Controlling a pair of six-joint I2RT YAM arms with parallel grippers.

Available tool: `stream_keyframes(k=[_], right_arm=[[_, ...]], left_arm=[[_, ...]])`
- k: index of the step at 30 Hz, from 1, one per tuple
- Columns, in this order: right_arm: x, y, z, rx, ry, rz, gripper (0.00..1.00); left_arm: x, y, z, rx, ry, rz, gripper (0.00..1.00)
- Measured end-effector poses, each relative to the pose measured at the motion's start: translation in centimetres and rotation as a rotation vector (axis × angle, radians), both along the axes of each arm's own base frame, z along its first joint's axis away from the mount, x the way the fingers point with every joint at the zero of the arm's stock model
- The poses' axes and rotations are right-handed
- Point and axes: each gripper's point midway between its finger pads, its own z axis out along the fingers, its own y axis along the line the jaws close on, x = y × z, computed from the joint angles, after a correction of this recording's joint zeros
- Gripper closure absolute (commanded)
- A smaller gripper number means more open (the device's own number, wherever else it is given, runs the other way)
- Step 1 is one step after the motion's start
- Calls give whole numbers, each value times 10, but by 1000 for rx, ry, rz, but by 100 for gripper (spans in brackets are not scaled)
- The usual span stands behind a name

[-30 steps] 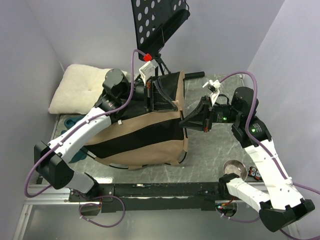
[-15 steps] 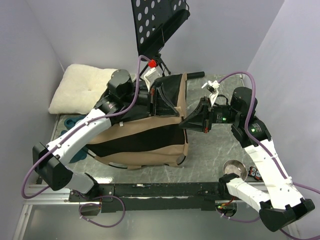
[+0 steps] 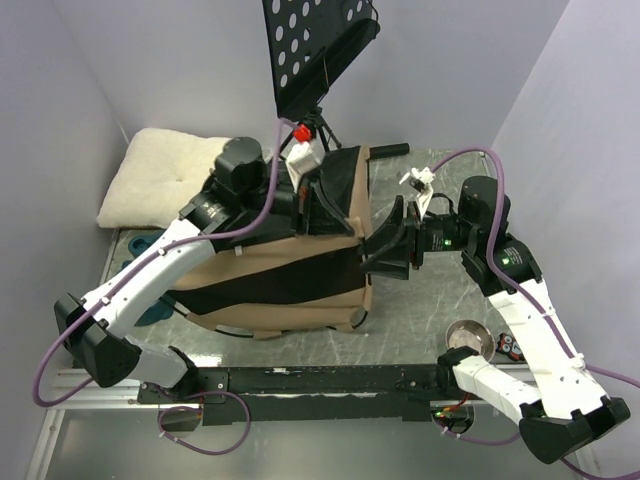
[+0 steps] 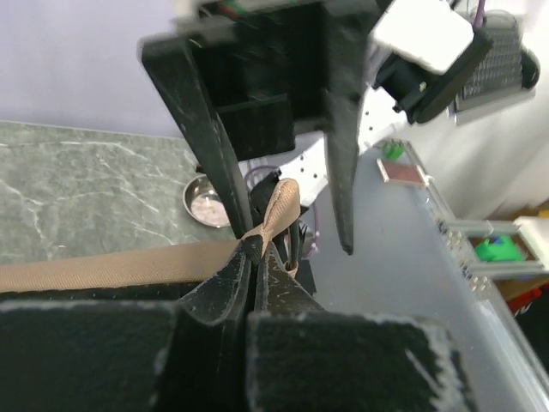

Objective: Set up the pet tent

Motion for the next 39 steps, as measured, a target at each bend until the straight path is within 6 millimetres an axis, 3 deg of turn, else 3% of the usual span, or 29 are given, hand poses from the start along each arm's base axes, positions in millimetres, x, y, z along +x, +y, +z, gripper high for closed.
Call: stream_keyframes(k=[5,10,13,18,24,31,32,34,35,36,39], right_arm=[[2,-2,-19,-49,-12,-18,28],[11,-3,-45,-93,26,-42,35],[16,0,-51,-100,41,-40,48],[21,4,-48,-86,38,-27,100],[19,6,-40,-60,30,-32,100],[14,6,-39,-60,82,-38,100],[13,6,-39,-61,84,-38,100],[12,5,-39,-61,81,-39,100],[11,5,-38,-60,77,-42,100],[12,4,-35,-55,63,-54,100],[14,1,-25,-35,31,-105,100]], left_arm=[[20,13,15,-31,20,48,99],[16,15,22,-47,19,26,99],[15,15,22,-46,26,25,99],[19,14,20,-40,28,48,99],[34,11,13,-32,-29,123,99],[38,10,6,-1,-177,150,99],[37,11,6,9,-202,149,93],[36,13,8,25,-250,145,48],[35,14,9,30,-275,143,15],[32,16,7,46,-279,133,1],[24,20,-4,95,-271,111,0]])
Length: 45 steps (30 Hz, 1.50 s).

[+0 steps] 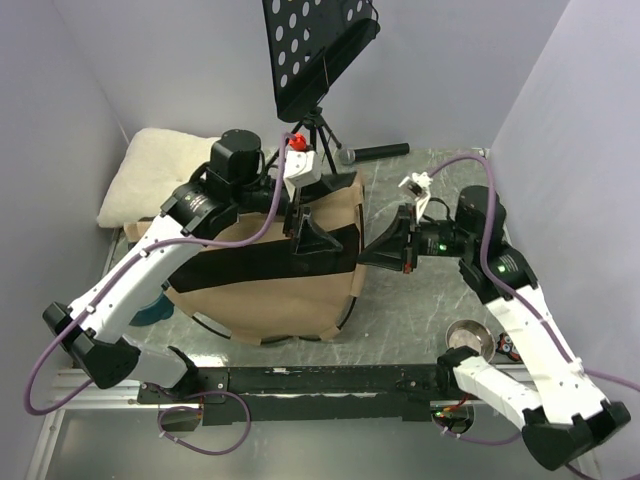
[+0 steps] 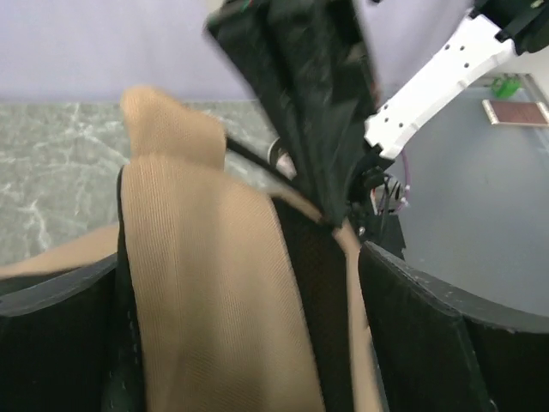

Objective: Set up the pet tent

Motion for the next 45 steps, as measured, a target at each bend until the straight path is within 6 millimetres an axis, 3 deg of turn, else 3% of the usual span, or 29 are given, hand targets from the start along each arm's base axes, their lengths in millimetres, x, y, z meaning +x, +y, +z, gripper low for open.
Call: stream_keyframes(k=[3,7,12,17,21,27,32,39,42,45], right_arm=[[-7,-5,9,24,-16,-37,100],[-13,-14,20,63,-34,-92,100],[-7,-23,31,113,29,-162,100],[11,-37,43,166,115,-253,100],[26,-50,51,208,170,-318,100],[39,-55,49,223,238,-346,100],[41,-55,48,221,254,-338,100],[44,-54,42,211,286,-317,100],[46,-54,40,208,298,-310,100],[48,-54,38,204,310,-307,100]], left_arm=[[1,6,2,11,-11,29,0],[-2,32,27,-21,-122,113,0],[-47,82,65,-96,-436,145,0],[-77,118,55,-43,-618,153,2],[-73,131,10,131,-669,118,0],[-71,164,-90,420,-759,18,1],[-63,180,-131,523,-913,-22,2],[-35,176,-200,546,-1152,5,2],[-24,169,-216,501,-1292,52,13],[-16,161,-216,439,-1400,100,36]])
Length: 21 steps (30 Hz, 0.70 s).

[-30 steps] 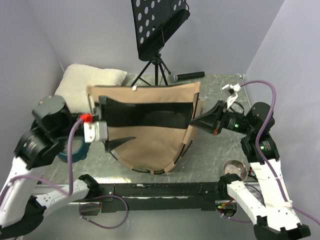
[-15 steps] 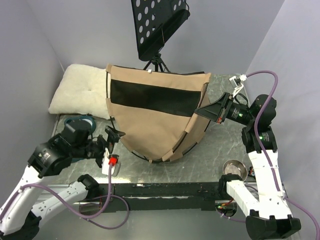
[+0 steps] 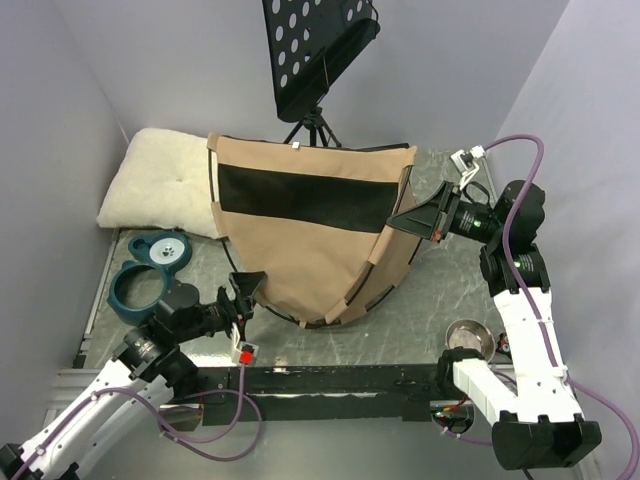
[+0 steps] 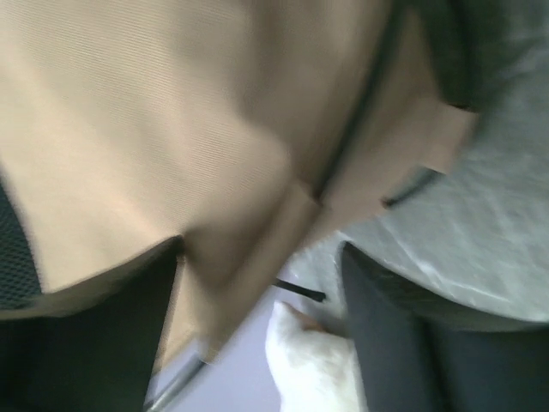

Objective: Set up the pet tent

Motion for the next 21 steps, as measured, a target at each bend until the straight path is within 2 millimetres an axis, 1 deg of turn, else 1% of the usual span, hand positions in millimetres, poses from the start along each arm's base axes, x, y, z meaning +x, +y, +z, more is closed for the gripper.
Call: stream_keyframes(k=[1,2,3,6,7,8,9,11,12,13,14,15,16,17,18,20,21], right_arm=[[1,0,-1,0,6,1,100],[2,0,-1,-2,10,1,100],[2,0,-1,-5,11,1,100],[7,-1,4,-13,-1,-11,100],[10,-3,8,-16,-9,-22,93],[13,-4,11,-17,-16,-32,73],[16,-5,15,-19,-22,-43,52],[24,-7,23,-29,-43,-72,26],[29,-9,27,-43,-65,-89,17],[32,-10,30,-56,-79,-100,12],[35,-11,33,-74,-95,-105,9],[36,-12,35,-96,-106,-108,7],[36,-13,37,-119,-121,-113,6],[38,-16,42,-143,-145,-126,6],[38,-18,46,-169,-174,-137,5],[36,-24,51,-223,-222,-153,2],[33,-27,52,-252,-248,-160,1]], left_arm=[[1,-3,5,-22,-23,-9,51],[1,-5,12,-45,-37,-15,60],[1,-9,23,-76,-58,-28,69],[-1,-13,47,-136,-48,-45,89],[-2,-15,54,-151,-42,-50,95],[-3,-17,62,-164,-37,-62,99],[-5,-19,68,-175,-26,-71,99],[-9,-25,80,-193,15,-103,99],[-12,-29,90,-212,47,-119,99],[-15,-32,102,-233,82,-135,99],[-17,-35,116,-261,108,-142,99],[-17,-38,134,-296,138,-141,99],[-15,-40,160,-344,175,-135,99],[-14,-43,178,-383,213,-127,99],[-12,-45,192,-415,250,-119,99],[-8,-50,208,-463,345,-98,99],[-4,-54,213,-482,394,-85,99]])
